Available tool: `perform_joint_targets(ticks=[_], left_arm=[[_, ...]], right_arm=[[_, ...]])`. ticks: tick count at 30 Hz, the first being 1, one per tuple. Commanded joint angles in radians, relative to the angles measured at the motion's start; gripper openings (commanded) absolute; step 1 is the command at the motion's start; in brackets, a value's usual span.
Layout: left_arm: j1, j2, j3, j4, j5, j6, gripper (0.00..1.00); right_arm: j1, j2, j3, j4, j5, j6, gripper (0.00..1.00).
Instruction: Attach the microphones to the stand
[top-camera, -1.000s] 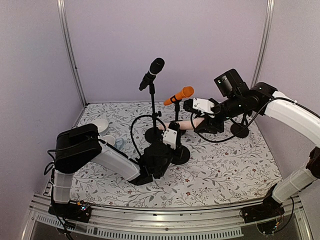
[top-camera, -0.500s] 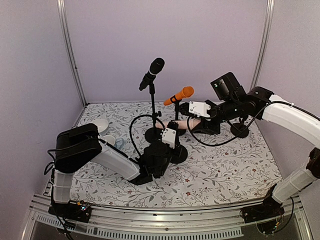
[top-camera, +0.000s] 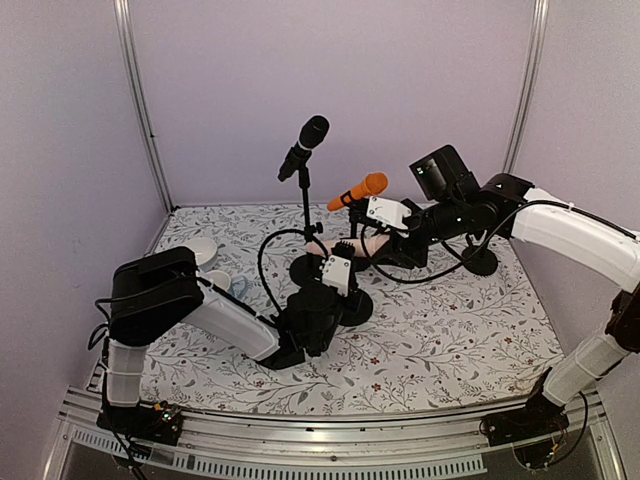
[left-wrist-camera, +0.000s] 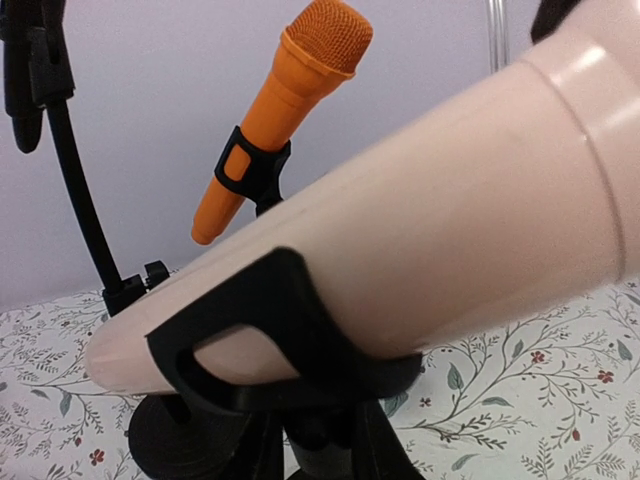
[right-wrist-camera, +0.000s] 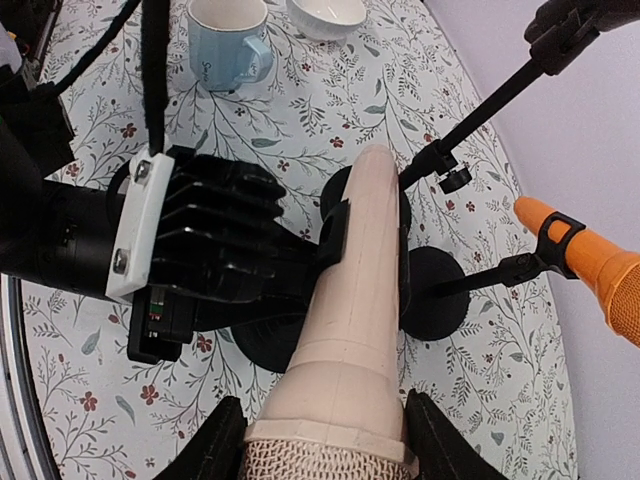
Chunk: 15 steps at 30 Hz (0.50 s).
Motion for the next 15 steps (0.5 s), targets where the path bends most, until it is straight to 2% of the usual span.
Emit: perform_joint_targets(ticks=[1, 5, 7, 9, 11, 14, 15], left_arm=[[-0.099, -0.028, -0.005, -0.019, 0.239, 0.093, 0.0], [-0.098, -0.032, -0.009, -0.013, 0.218, 0.091, 0.0], [-0.097, -0.034, -0.01, -0.013, 0.21, 0.09, 0.0], [-0.094, -0.037, -0.011, -0.018, 0.205, 0.087, 0.0], [-0.086, -0.042, -0.011, -0.029, 0.206, 0.076, 0.0], [-0.07, -0.042, -0.012, -0.032, 0.209, 0.072, 0.0], [-0.066, -0.041, -0.01, -0.031, 0.214, 0.071, 0.0]], right_arm=[[0.013, 0.177, -0.067, -0.002, -0.088, 0.164, 0.0], [0.011, 0.118, -0.062, -0.012, -0.086, 0.194, 0.02], [0.008, 0.073, -0.052, -0.02, -0.087, 0.204, 0.07], [0.005, 0.033, -0.029, -0.044, -0.105, 0.206, 0.16], [0.002, -0.014, -0.002, -0.082, -0.134, 0.195, 0.46], [-0.021, -0.08, 0.058, -0.126, -0.18, 0.184, 0.79], [-0.037, -0.108, 0.079, -0.136, -0.196, 0.182, 0.87]])
